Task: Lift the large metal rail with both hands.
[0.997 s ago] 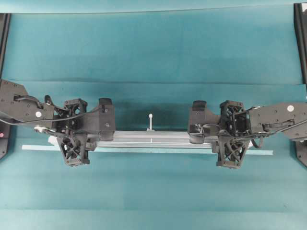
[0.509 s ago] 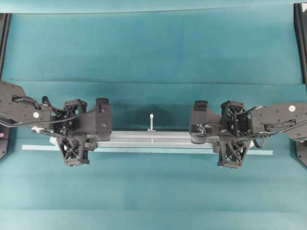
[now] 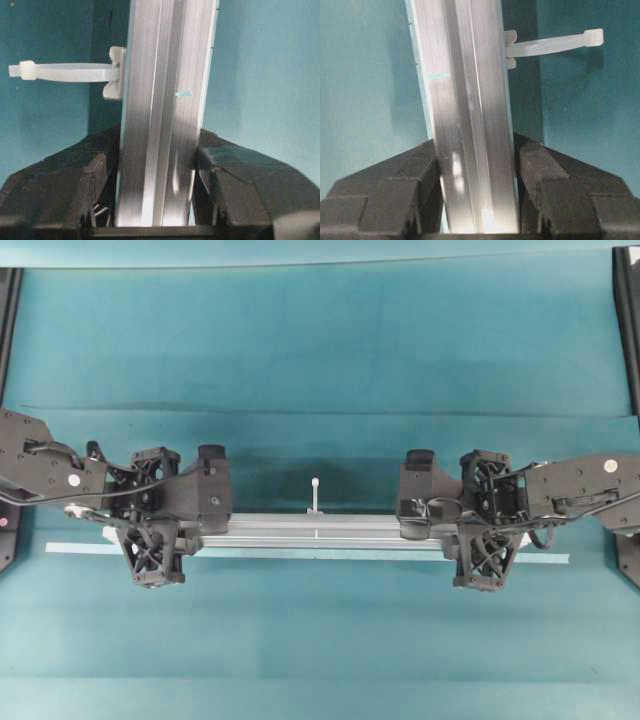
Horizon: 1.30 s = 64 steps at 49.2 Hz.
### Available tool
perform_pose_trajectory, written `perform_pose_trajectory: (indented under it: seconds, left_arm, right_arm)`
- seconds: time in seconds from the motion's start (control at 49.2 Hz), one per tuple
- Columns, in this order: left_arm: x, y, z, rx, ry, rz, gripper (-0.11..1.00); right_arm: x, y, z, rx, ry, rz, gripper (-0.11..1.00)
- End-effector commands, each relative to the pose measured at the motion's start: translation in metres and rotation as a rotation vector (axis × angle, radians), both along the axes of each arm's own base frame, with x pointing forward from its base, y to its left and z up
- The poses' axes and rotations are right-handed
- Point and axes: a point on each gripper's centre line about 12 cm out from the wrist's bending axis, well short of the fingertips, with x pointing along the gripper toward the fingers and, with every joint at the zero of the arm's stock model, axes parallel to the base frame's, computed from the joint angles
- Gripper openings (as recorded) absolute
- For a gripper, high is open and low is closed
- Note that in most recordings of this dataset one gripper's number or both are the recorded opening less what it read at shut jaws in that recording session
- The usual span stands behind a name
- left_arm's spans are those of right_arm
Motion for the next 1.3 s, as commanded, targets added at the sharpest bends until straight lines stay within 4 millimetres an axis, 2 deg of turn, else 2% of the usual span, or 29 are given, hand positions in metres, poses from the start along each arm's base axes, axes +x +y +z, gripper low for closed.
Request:
perform_pose_trajectory:
  seconds: [0.0, 0.264, 0.407, 0.488, 0.671, 0.712, 0.854, 0.915, 1.119, 1.282]
  left_arm:
    - [-0.004, 0.000, 0.000, -0.005, 0.009, 0.013, 0.36]
    - [-0.004, 0.000, 0.000, -0.006, 0.012, 0.014, 0.39]
    - [-0.002, 0.000, 0.001, -0.006, 0.003, 0.014, 0.80]
    - [-0.002, 0.000, 0.001, -0.006, 0.001, 0.011, 0.96]
    - [-0.004, 0.000, 0.000, -0.006, 0.003, 0.011, 0.94]
    - [-0.004, 0.000, 0.000, -0.006, 0.005, 0.011, 0.94]
    - [-0.004, 0.000, 0.000, -0.004, 0.005, 0.007, 0.95]
    - [-0.004, 0.000, 0.000, -0.005, 0.003, 0.008, 0.95]
    - [-0.004, 0.000, 0.011, -0.004, -0.028, 0.006, 0.96]
    - [-0.006, 0.000, 0.036, -0.004, -0.098, 0.004, 0.96]
  right_arm:
    - [0.000, 0.000, -0.005, 0.007, 0.011, -0.015, 0.38]
    - [0.000, 0.002, -0.005, 0.032, 0.007, -0.044, 0.38]
    - [0.001, 0.002, -0.005, 0.040, -0.002, -0.052, 0.38]
    - [0.002, 0.003, -0.004, 0.047, -0.005, -0.058, 0.38]
    - [0.000, 0.003, -0.005, 0.055, -0.003, -0.066, 0.39]
    - [0.001, 0.003, -0.005, 0.056, -0.006, -0.069, 0.47]
    - [0.001, 0.004, -0.004, 0.050, -0.013, -0.060, 0.86]
    - [0.001, 0.003, -0.004, 0.047, -0.014, -0.060, 0.95]
    - [0.004, 0.003, 0.002, 0.046, -0.028, -0.057, 0.97]
    - [0.006, 0.001, 0.025, 0.046, -0.087, -0.060, 0.97]
